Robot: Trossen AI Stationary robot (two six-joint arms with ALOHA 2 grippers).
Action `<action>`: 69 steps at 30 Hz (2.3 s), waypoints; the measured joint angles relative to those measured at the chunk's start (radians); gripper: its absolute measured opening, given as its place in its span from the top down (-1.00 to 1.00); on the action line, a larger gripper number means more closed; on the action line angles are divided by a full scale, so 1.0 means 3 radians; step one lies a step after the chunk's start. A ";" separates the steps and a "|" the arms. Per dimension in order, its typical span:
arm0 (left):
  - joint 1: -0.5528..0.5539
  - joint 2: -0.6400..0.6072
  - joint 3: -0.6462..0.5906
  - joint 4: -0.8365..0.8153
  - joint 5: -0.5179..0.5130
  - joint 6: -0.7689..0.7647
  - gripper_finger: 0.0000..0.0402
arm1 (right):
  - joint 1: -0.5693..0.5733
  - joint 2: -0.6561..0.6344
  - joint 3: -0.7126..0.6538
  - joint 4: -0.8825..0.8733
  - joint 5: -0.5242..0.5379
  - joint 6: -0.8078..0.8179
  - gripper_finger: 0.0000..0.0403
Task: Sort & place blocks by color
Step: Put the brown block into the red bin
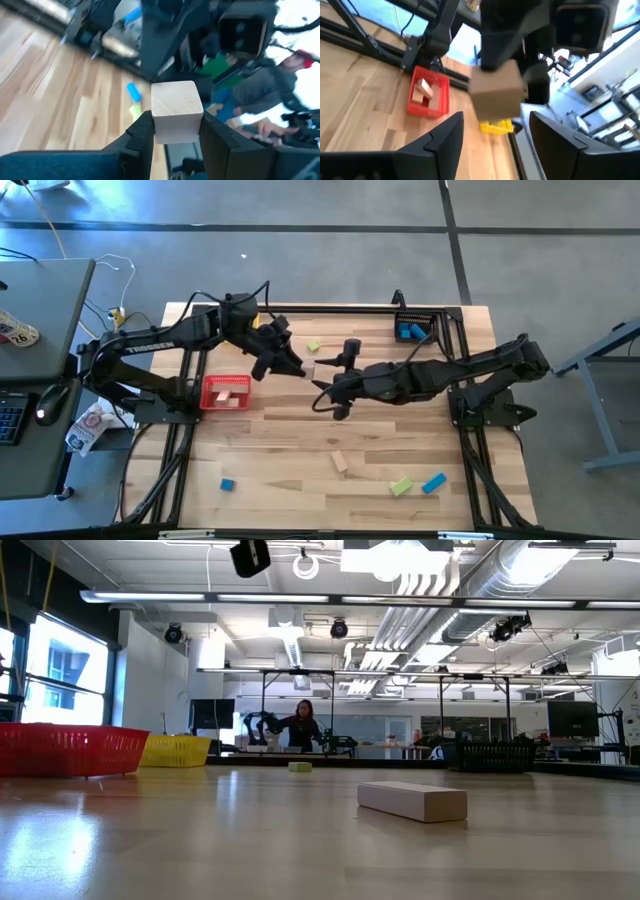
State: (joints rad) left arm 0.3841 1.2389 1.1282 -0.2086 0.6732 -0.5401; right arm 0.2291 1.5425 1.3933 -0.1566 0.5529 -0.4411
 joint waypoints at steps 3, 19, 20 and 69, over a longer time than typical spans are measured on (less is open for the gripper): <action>0.0024 -0.0031 0.0001 -0.0386 -0.0018 0.0169 0.51 | 0.0000 0.0000 0.0000 -0.0144 0.0106 0.0110 -0.05; -0.0095 -0.0174 0.0001 -0.2709 -0.1632 0.0880 0.50 | 0.0000 -0.0003 0.0000 -0.0702 0.0132 0.1053 -0.06; -0.0118 -0.0185 0.0001 -0.2820 -0.1756 0.0882 0.50 | 0.0000 -0.0003 0.0000 -0.0747 0.0120 0.1139 -0.06; -0.0366 -0.0196 -0.1214 -0.3361 -0.2618 0.0295 0.30 | 0.1338 0.0909 -0.0005 -0.3046 -0.1865 0.3539 -0.06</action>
State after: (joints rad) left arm 0.2745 1.1801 0.7639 -1.2168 -0.1123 -0.4515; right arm 0.6304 1.8152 1.3918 -1.0704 -0.0065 0.6205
